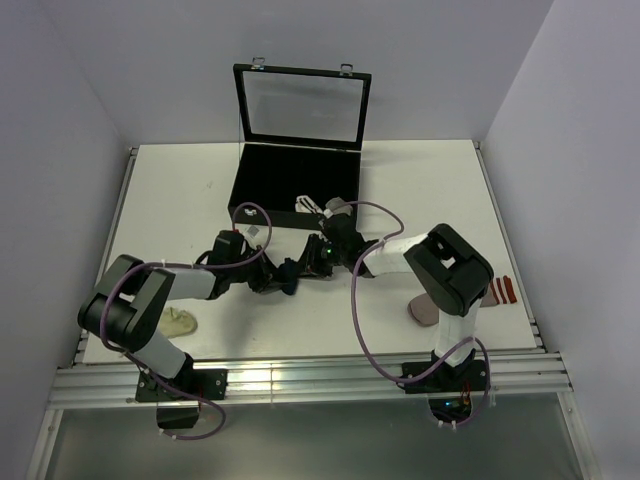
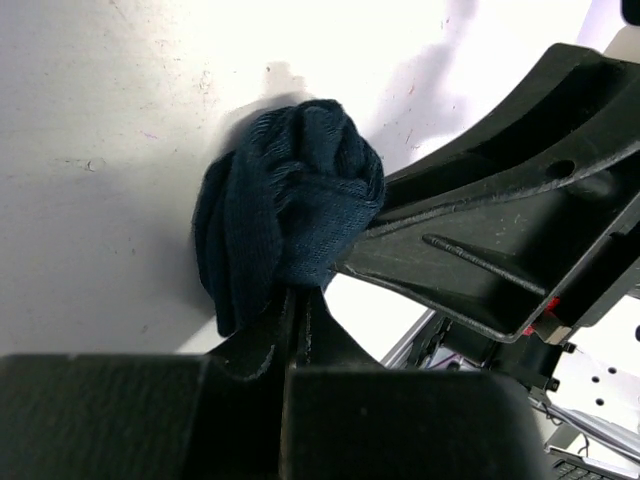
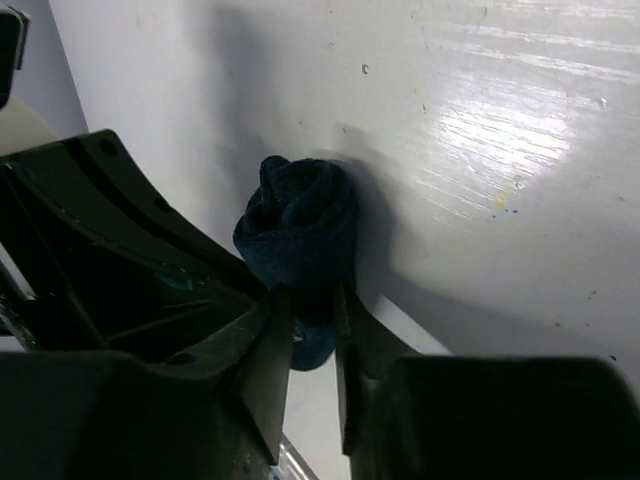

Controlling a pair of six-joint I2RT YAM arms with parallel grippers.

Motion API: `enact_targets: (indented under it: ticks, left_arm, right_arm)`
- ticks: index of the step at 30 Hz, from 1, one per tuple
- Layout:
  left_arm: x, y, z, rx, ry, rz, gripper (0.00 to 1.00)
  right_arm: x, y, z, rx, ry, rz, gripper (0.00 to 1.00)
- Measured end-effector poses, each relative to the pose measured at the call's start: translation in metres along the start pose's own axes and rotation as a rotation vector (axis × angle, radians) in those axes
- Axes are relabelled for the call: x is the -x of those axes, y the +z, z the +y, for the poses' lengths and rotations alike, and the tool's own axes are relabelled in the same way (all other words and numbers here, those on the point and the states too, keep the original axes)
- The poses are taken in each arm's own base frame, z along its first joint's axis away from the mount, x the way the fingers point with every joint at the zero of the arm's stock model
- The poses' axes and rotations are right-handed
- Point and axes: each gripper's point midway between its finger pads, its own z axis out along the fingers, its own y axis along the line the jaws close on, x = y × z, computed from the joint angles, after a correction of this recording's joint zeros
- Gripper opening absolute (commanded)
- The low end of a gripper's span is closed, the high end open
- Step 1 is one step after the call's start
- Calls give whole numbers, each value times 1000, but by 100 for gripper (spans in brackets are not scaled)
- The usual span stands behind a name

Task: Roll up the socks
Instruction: Roll the sock at the center of the board.

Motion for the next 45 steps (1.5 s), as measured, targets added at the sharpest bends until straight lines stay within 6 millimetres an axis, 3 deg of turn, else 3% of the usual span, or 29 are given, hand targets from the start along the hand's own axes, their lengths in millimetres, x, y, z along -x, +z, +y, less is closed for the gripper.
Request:
enact_targets:
  ticks: [4, 6, 7, 11, 17, 22, 28, 39, 42, 45]
  left_arm:
    - [0, 0, 0, 1, 3, 0, 7]
    - [1, 0, 1, 7, 8, -2, 13]
    - [1, 0, 1, 11, 12, -2, 22]
    - [8, -8, 4, 63, 51, -53, 43]
    - [16, -29, -4, 154, 168, -192, 53]
    - [11, -41, -34, 180, 326, -305, 51]
    - [-10, -32, -57, 235, 494, -350, 48]
    - [-29, 5, -34, 429, 679, -338, 42]
    - [-32, 11, -31, 454, 707, -337, 35]
    - [-32, 15, -28, 473, 723, -337, 17]
  right_arm:
    - [1, 1, 1, 5, -14, 4, 0]
    - [1, 1, 1, 0, -21, 7, 0]
    - [1, 1, 1, -4, -21, 9, 0]
    - [1, 0, -1, -37, -22, 19, 0]
    - [3, -6, -6, -140, -7, 35, 0]
    - [4, -12, -8, -229, 13, 53, 0]
    - [0, -20, -13, -309, 36, 76, 0]
    - [-1, -29, -14, -379, 50, 97, 0]
    - [-2, -30, -15, -392, 50, 99, 0]
    - [-2, -31, -16, -401, 51, 101, 0]
